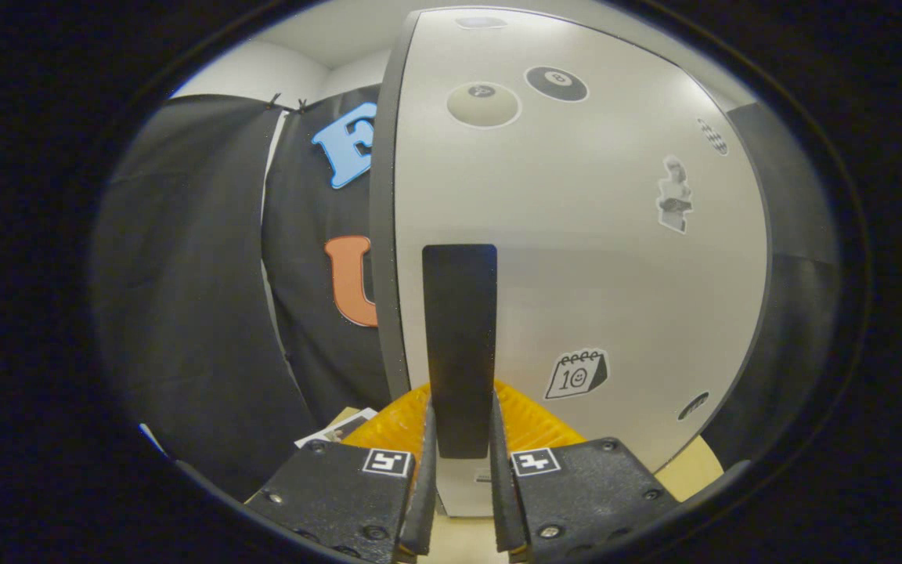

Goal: Open the shoe cabinet door, grab the shoes and put them into the shoe cabinet, then close the shoe cabinet door.

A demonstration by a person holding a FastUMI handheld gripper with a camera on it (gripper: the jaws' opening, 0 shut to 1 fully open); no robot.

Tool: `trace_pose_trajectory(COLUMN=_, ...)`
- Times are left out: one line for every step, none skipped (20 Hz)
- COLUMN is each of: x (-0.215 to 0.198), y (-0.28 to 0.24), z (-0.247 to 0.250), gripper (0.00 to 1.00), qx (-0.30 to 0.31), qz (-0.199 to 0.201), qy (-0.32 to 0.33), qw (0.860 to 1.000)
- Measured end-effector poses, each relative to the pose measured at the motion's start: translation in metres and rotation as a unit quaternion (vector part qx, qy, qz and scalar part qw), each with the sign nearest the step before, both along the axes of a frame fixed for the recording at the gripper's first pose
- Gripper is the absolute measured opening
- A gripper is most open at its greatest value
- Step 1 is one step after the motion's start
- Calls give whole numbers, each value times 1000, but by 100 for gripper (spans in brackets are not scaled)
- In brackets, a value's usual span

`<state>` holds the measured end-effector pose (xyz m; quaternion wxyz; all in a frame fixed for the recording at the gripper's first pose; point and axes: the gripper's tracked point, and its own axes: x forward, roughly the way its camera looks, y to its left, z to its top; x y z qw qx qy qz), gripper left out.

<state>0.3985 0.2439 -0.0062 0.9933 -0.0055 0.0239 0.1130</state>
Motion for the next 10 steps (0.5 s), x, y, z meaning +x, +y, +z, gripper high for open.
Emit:
trace_pose_trajectory(x=-6, y=-1, z=0, gripper=33, qx=0, qz=3, qy=2, qw=1000)
trace_pose_trajectory(x=-12, y=-3, z=-3, gripper=32, qx=-2, qz=7, qy=3, qw=1000)
trace_pose_trajectory(x=-17, y=-6, z=-4, gripper=32, qx=-4, qz=12, qy=4, qw=1000)
trace_pose_trajectory(x=-26, y=-9, z=-5, gripper=32, qx=-1, qz=17, qy=6, qw=1000)
trace_pose_trajectory(x=-36, y=-12, z=-6, gripper=32, qx=4, qz=21, qy=9, qw=1000)
trace_pose_trajectory(x=-45, y=-16, z=-8, gripper=32, qx=3, qz=22, qy=10, qw=1000)
trace_pose_trajectory(x=-56, y=-23, z=-10, gripper=32, qx=4, qz=20, qy=10, qw=1000)
trace_pose_trajectory(x=-66, y=-30, z=-12, gripper=32, qx=3, qz=17, qy=10, qw=1000)
trace_pose_trajectory(x=-78, y=-39, z=-13, gripper=32, qx=2, qz=13, qy=8, qw=1000)
trace_pose_trajectory(x=-93, y=-51, z=-13, gripper=32, qx=0, qz=8, qy=7, qw=1000)
